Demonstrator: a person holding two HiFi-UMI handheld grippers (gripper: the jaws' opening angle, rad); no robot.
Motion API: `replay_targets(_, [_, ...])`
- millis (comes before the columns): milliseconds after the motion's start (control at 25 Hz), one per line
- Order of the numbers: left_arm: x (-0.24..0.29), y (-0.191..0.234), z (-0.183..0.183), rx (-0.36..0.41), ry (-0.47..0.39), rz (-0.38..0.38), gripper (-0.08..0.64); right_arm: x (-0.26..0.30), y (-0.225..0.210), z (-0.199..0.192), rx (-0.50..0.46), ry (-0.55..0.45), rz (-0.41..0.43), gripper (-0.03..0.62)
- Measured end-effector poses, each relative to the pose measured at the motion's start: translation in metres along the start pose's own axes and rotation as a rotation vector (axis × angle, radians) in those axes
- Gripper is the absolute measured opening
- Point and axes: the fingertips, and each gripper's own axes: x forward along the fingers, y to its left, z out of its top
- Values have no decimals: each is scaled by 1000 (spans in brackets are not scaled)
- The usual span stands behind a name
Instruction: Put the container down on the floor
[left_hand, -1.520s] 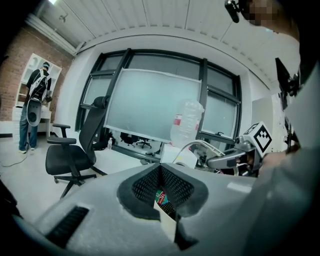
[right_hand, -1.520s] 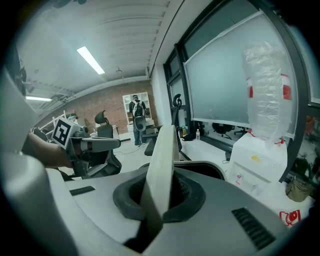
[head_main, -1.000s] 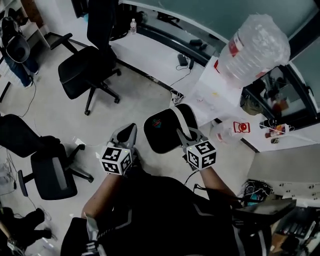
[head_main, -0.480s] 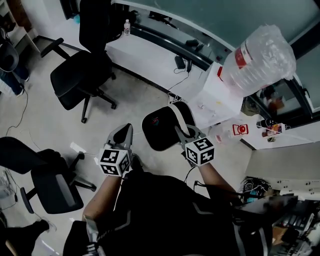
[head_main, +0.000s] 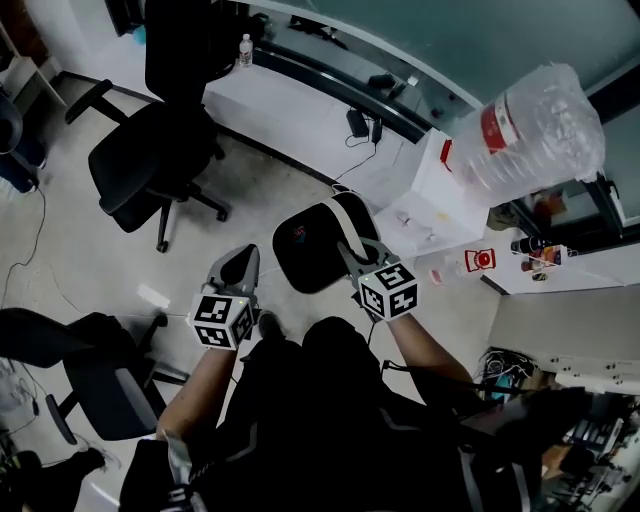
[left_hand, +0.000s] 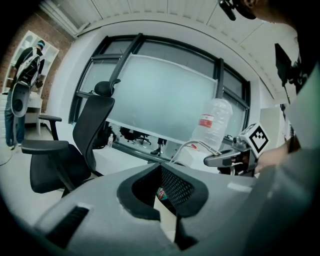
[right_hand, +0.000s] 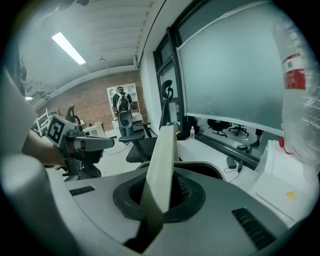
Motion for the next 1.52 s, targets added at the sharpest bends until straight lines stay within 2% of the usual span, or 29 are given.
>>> replay_targets(160, [28, 4, -2, 2, 27, 1, 6, 22, -13, 6, -15, 12, 30, 8])
replay_targets(400, [73, 3, 23, 25, 7, 35, 6, 44, -43, 25, -34, 16, 70, 8])
replay_targets(600, [105, 6, 35, 30, 8, 64, 6, 61, -66, 38, -94, 26, 90, 8])
replay_targets(1000, [163, 6, 37, 70, 28, 147, 6, 96, -121, 37, -68, 49, 144, 8])
replay_targets(1240, [190, 13, 17, 48, 71, 162, 6, 124, -140, 25, -62, 81, 170, 8])
replay_targets(1520, [230, 56, -9, 29, 112, 144, 6, 183, -150, 7, -67, 112, 171, 8])
